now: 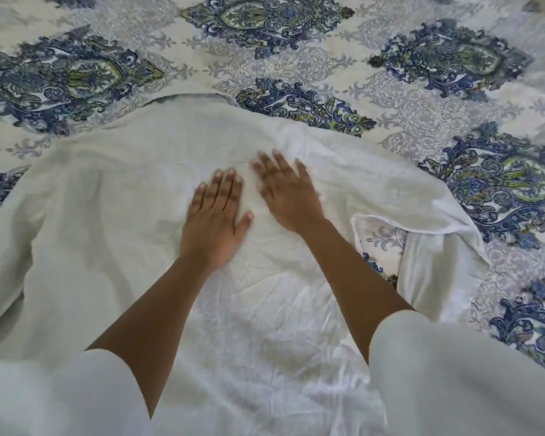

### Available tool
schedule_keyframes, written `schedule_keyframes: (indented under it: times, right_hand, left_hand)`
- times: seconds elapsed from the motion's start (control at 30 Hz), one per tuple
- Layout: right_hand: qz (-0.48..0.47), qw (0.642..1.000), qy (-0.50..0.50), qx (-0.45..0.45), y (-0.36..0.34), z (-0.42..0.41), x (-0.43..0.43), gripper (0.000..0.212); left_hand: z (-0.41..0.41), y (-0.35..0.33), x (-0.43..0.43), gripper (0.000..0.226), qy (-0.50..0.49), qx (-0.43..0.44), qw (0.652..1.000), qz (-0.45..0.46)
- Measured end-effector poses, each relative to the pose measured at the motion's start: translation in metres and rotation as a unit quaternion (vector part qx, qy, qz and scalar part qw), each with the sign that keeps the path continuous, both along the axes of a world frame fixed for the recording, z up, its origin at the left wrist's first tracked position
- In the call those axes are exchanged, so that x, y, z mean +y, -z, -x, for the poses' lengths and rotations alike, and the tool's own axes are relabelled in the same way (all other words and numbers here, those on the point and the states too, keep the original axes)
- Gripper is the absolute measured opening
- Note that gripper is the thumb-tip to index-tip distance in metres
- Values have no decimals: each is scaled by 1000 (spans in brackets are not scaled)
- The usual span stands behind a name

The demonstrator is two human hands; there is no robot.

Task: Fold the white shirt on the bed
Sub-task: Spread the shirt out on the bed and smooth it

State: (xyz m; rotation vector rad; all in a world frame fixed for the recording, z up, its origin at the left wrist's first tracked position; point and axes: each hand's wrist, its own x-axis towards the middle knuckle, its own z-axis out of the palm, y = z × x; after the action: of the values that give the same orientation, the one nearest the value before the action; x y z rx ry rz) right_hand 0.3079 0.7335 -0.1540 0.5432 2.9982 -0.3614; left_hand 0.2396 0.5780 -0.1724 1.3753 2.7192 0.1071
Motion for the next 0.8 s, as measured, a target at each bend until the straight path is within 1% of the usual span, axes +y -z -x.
schedule_keyframes:
  times: [0.03, 0.07, 0.13, 0.2, 0.23, 0.33, 0.37, 0.4, 0.43, 0.5, 0.53, 0.57, 0.6, 0.63, 0.67, 0.7, 0.8]
  right_hand:
    - [5, 1000, 7, -5, 3, 2, 9, 51]
    - [13, 999, 35, -3, 7, 5, 21, 51]
    - [17, 993, 117, -16, 7, 11, 35, 51]
    - [24, 981, 191, -19, 0, 20, 25, 51]
    - [21, 981, 195, -9, -1, 23, 9, 52]
    - [-31, 997, 74, -9, 8, -4, -35, 62]
    - [-36, 996, 75, -16, 11, -19, -31, 63]
    - [-42, 993, 108, -28, 14, -32, -19, 59]
    - [-50, 985, 157, -42, 14, -44, -9, 55]
    - [-45, 964, 249, -78, 11, -57, -5, 55]
    - [-43, 964, 255, -67, 7, -57, -20, 55]
    - [-45, 972, 230, -32, 5, -56, -45, 55]
    - [-42, 983, 176, -17, 4, -57, -78, 55]
    - [-36, 992, 118, -14, 4, -61, -108, 56]
    - [-29, 996, 84, -21, 6, -73, -130, 56]
    - [-29, 996, 79, -25, 7, -90, -139, 54]
    - [-46, 982, 179, -31, 10, -157, -130, 55]
  left_hand:
    - [2, 1, 1, 68, 1, 4, 1000, 1]
    - [3, 1, 2, 67, 1, 7, 1000, -1]
    - [7, 1, 4, 66, 4, 9, 1000, 2]
    - [10, 0, 4, 66, 1, 13, 1000, 8]
    - [11, 0, 5, 65, -1, 19, 1000, 6]
    - [13, -1, 10, 64, -4, 11, 1000, -3]
    - [11, -1, 8, 65, -5, 3, 1000, -6]
    - [9, -1, 4, 67, -10, -5, 1000, -4]
    - [5, -3, -3, 70, -17, -12, 1000, -1]
    - [-10, -6, -18, 71, -38, -51, 998, 20]
    - [-20, -10, -24, 66, -51, -80, 995, 26]
    - [-31, -14, -28, 61, -62, -111, 992, 25]
    - [-41, -17, -35, 57, -69, -129, 989, 19]
    - [-51, -18, -45, 56, -64, -124, 990, 14]
    - [-62, -17, -61, 55, -53, -102, 993, 13]
    - [-73, -17, -82, 56, -50, -80, 995, 13]
    - [-90, -11, -155, 58, -82, -27, 996, 14]
